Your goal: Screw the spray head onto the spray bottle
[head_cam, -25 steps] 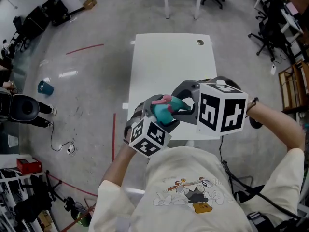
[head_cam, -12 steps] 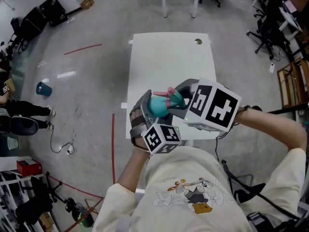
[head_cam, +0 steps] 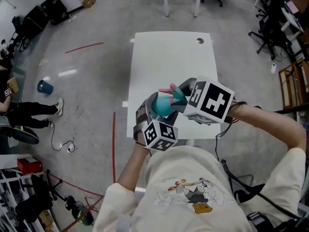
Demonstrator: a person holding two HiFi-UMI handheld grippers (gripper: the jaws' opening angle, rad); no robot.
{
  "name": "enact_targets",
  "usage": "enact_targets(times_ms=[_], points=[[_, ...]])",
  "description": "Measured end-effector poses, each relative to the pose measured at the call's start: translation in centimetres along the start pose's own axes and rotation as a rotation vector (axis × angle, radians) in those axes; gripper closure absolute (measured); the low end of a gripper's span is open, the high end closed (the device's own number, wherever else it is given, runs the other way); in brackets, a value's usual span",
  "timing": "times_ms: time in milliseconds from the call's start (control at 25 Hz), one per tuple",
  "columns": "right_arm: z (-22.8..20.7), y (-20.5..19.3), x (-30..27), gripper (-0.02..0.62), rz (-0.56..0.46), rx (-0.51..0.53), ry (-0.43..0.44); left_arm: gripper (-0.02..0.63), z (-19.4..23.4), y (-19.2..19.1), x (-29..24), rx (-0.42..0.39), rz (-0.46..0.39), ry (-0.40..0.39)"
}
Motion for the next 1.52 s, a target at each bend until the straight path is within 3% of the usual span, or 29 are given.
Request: enact_targets(times_ms=[160, 320, 360, 400, 480, 520, 680, 840, 960, 1200, 1520], points=[[-2.0, -0.7, -0.2, 0.466, 0.011, -0.028, -0.043, 0.173, -1.5, -2.3, 0.3, 0.011, 0.040, -0.053], [-4.4, -1.9, -1.1, 0.466, 0.049, -0.026, -0.111, 0.181, -2.4, -3.4, 1.1, 0.153, 0.013, -0.113], [-4.9, -2.4, -1.8, 0.466, 0.068, -0.026, -0.122, 0.234, -2.5, -3.4, 1.3, 0.191, -0.001, -0.127], [-5.5, -2.9, -2.7, 0.466, 0.089, -0.023, -0.135, 0.329, -2.6, -3.4, 1.5, 0.228, -0.018, -0.128], [-6.7, -4.1, -5.0, 0.466, 0.128, 0.007, -0.174, 0.577, -2.8, -3.4, 2.0, 0.306, -0.062, -0.116], [-7.4, -4.7, -6.3, 0.466, 0.147, 0.024, -0.196, 0.600, -2.9, -3.4, 2.3, 0.356, -0.089, -0.128], [-9.9, -7.1, -11.5, 0.466, 0.243, 0.020, -0.235, 0.600, -2.7, -3.7, 3.0, 0.570, -0.170, -0.188], [-10.3, -8.4, -16.3, 0.466, 0.326, 0.053, -0.254, 0.600, -3.2, -5.2, 4.2, 0.628, -0.167, -0.202], [-10.1, -9.1, -18.7, 0.466, 0.369, 0.088, -0.265, 0.600, -4.1, -5.5, 4.9, 0.639, -0.180, -0.254], [-10.8, -10.2, -21.6, 0.466, 0.428, 0.172, -0.303, 0.600, -3.6, -5.6, 4.3, 0.640, -0.175, -0.250], [-12.4, -10.5, -21.9, 0.465, 0.417, 0.109, -0.278, 0.600, -3.6, -4.6, 3.9, 0.601, -0.185, -0.281]])
Point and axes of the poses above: the fingertips, and each gripper's own axes: x backward along the fingers, z to its left, y out of its top, the point moved 7 cm from there along x, backward along the fingers, and after that the axes turned 15 degrees about -x, right-handed, at the moved point
